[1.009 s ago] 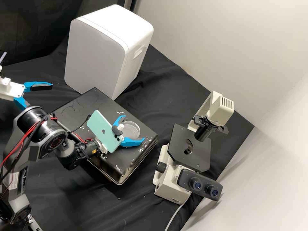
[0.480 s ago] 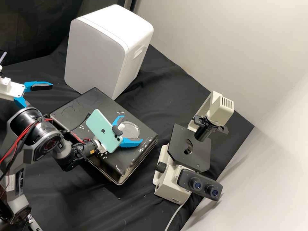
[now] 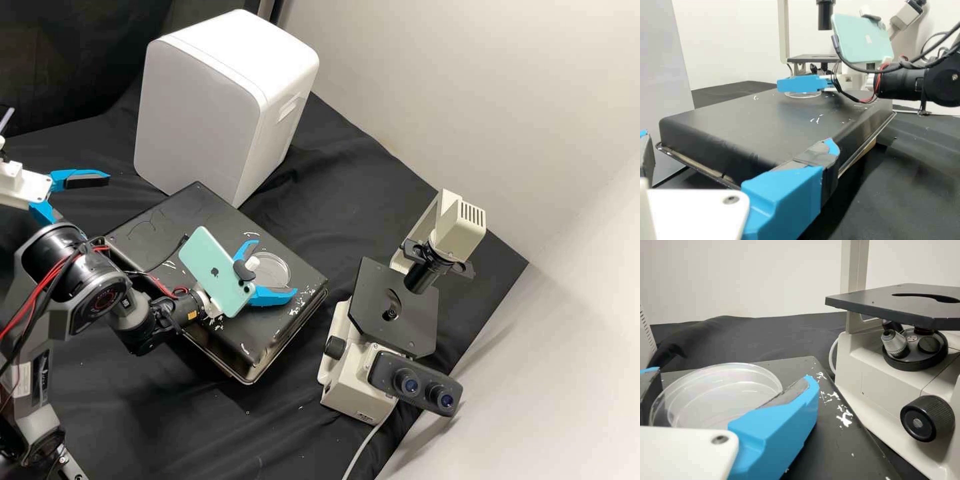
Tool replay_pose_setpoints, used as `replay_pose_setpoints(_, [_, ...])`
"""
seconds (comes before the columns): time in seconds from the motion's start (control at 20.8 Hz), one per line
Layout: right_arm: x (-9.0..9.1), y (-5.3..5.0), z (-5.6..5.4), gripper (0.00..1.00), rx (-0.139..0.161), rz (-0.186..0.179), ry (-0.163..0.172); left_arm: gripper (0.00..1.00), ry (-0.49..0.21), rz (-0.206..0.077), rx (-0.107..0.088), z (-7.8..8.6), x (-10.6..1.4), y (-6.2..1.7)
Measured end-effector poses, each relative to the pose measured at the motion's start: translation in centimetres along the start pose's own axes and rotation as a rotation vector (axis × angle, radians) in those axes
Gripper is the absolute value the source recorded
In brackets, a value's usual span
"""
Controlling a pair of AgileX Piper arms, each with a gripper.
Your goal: Place the petri dish on the microscope
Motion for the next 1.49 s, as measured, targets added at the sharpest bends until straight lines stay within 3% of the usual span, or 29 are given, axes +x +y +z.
replay_pose_setpoints(0.24, [0.9,0.5,-0.1,0.00,0.012,0.033,-0.002,1.00,0.000,-0.007,-0.003,0.0,0.1,-0.14])
replay_pose_setpoints(0.62, [1.9,0.4,-0.1,0.00,0.011,0.026,-0.009,1.00,0.003,-0.005,-0.005,0.0,0.1,-0.12])
replay_pose_setpoints(1.06, [2.3,-0.6,0.0,0.00,0.001,-0.003,-0.010,1.00,0.003,-0.005,-0.005,0.0,0.1,-0.12])
replay_pose_setpoints(1.2, [2.3,-0.9,-0.1,0.00,-0.023,-0.013,-0.008,1.00,0.003,-0.005,-0.005,0.0,0.1,-0.12])
replay_pose_setpoints(1.44, [2.5,-1.0,-0.1,0.00,-0.037,-0.014,-0.006,1.00,0.003,-0.005,-0.005,0.0,0.1,-0.12])
replay_pose_setpoints(1.49, [2.5,-1.0,-0.1,1.00,-0.039,-0.014,-0.006,1.00,0.003,-0.005,-0.005,0.0,0.1,-0.12])
